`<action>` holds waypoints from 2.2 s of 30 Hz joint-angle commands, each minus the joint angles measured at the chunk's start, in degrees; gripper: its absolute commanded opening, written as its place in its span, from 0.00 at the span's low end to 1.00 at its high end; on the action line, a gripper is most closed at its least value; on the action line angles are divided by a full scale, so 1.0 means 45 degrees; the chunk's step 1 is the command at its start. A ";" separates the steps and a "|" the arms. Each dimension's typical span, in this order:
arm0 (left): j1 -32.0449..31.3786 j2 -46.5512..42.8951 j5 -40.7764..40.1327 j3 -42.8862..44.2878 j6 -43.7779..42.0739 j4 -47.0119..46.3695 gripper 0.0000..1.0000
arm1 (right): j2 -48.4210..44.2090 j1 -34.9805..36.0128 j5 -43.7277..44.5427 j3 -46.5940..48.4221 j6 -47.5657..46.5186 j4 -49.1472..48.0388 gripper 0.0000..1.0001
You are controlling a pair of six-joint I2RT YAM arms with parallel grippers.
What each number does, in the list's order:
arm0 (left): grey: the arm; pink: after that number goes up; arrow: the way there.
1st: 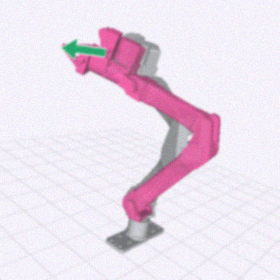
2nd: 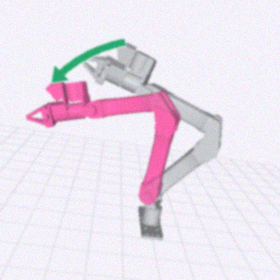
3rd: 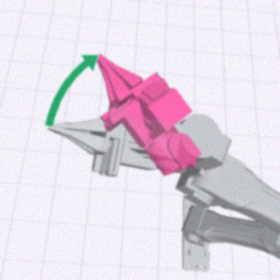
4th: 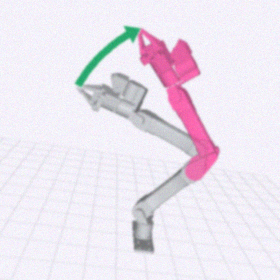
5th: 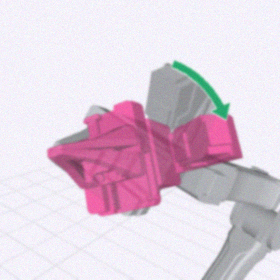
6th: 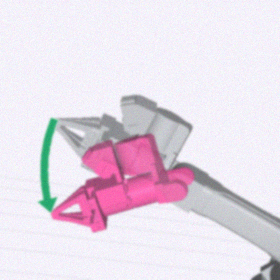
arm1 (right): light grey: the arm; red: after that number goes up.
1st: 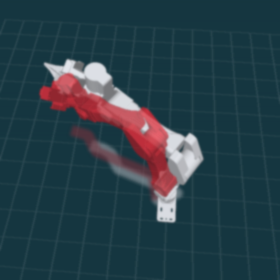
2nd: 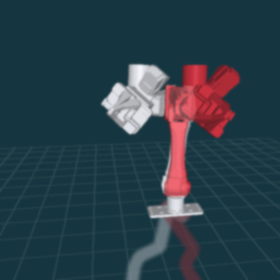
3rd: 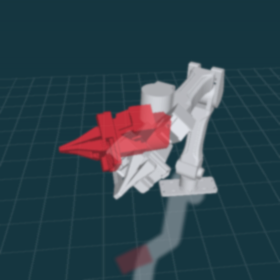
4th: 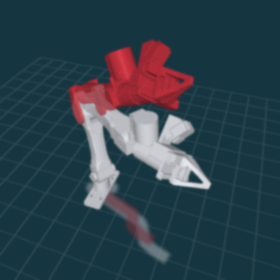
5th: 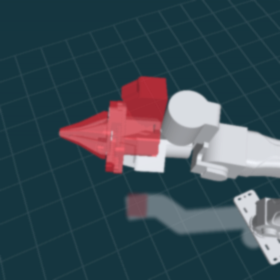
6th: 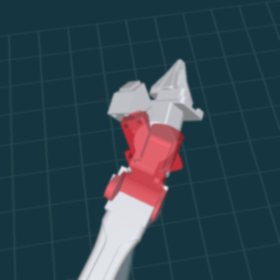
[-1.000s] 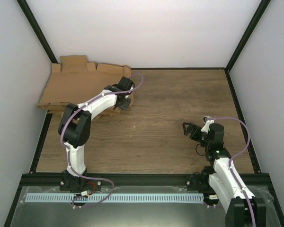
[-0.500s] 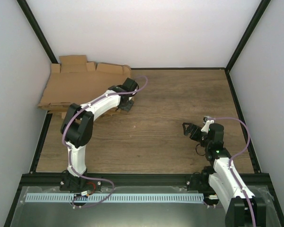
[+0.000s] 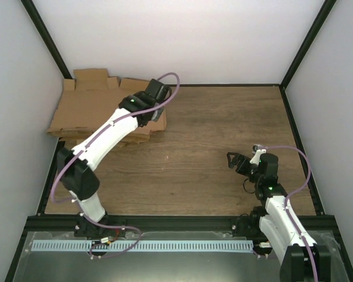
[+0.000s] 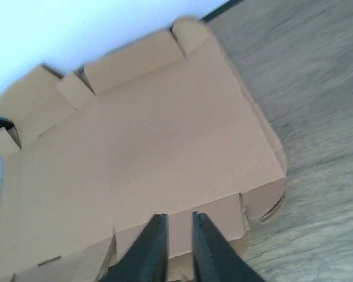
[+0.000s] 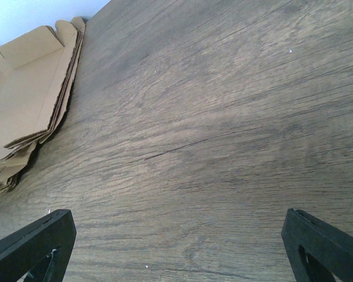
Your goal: Fold the paper box
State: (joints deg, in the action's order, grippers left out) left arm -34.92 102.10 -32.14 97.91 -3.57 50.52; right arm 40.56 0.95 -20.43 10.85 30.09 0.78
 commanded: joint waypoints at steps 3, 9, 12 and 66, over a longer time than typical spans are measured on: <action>-0.0345 -0.0766 0.1128 0.0085 -0.0977 0.0303 0.45 | 0.0007 0.0091 -0.0006 0.0423 0.0052 -0.0160 1.00; -0.0346 0.0877 0.1749 0.0641 -0.2470 0.1254 0.65 | 0.0051 0.0101 -0.0039 0.0440 0.0052 -0.0172 1.00; -0.0341 0.1391 0.2188 0.0505 -0.3228 0.1261 0.78 | 0.0057 0.0101 -0.0048 0.0435 0.0053 -0.0172 1.00; -0.0280 0.4802 -0.0224 0.0292 -0.5336 -0.0215 0.30 | 0.0288 0.0099 0.0000 0.0521 0.0033 -0.0170 1.00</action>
State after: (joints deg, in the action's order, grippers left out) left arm -36.36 122.45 -33.78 98.65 -27.27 48.97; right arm 41.95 0.95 -20.62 10.85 30.09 0.78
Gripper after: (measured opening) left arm 0.306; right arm 0.996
